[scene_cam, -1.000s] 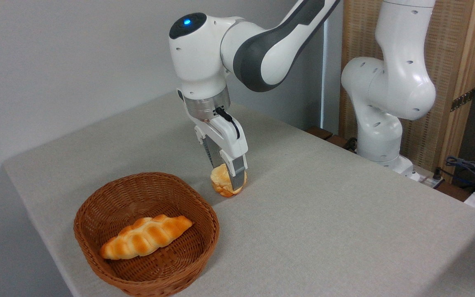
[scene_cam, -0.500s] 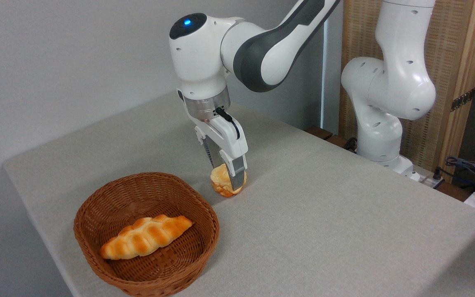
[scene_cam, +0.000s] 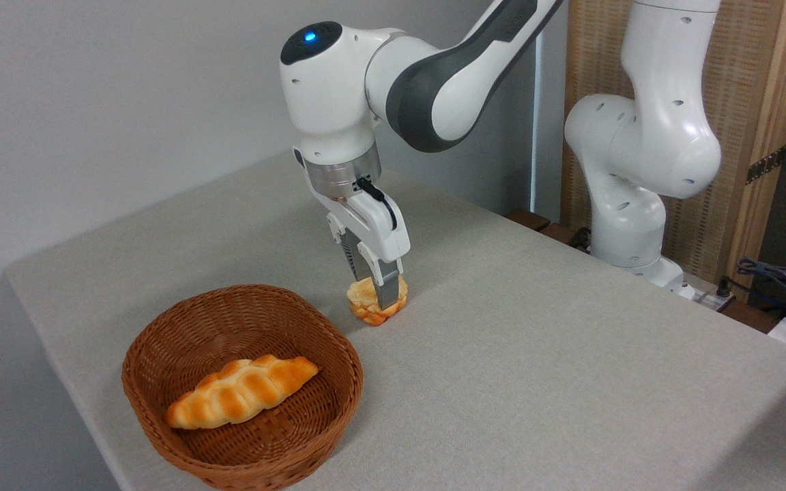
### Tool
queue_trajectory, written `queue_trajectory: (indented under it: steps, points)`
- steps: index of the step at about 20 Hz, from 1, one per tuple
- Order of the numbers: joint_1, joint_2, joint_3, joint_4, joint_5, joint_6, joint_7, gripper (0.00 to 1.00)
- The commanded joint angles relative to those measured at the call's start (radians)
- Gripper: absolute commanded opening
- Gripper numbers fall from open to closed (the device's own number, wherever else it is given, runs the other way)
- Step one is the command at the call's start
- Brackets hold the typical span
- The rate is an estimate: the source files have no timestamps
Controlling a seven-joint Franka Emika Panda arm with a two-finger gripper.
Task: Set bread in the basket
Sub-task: 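Close the gripper fingers on the bun, then lift the bun and carry it over the wicker basket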
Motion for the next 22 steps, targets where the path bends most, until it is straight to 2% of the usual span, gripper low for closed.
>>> queue_trajectory:
  steps: [1, 3, 6, 9, 13, 15, 17, 18, 20, 21, 22]
  points:
    - [-0.005, -0.008, -0.005, 0.028, 0.004, -0.062, 0.008, 0.5]
    - [-0.015, -0.002, -0.002, 0.08, 0.005, -0.133, 0.012, 0.5]
    - [-0.016, 0.037, 0.041, 0.227, 0.004, -0.289, 0.031, 0.51]
    - [-0.016, 0.09, 0.076, 0.376, -0.015, -0.366, 0.041, 0.51]
    - [-0.01, 0.191, 0.127, 0.541, -0.157, -0.36, 0.035, 0.52]
    - [-0.005, 0.254, 0.127, 0.616, -0.183, -0.356, 0.034, 0.58]
    - [-0.005, 0.319, 0.127, 0.69, -0.208, -0.331, 0.028, 0.59]
    - [-0.003, 0.346, 0.126, 0.712, -0.214, -0.295, 0.028, 0.63]
    - [-0.003, 0.365, 0.116, 0.712, -0.219, -0.196, 0.022, 0.93]
    - [-0.005, 0.365, 0.116, 0.712, -0.222, -0.17, 0.02, 0.99]
    - [-0.005, 0.365, 0.116, 0.712, -0.223, -0.167, 0.021, 1.0]
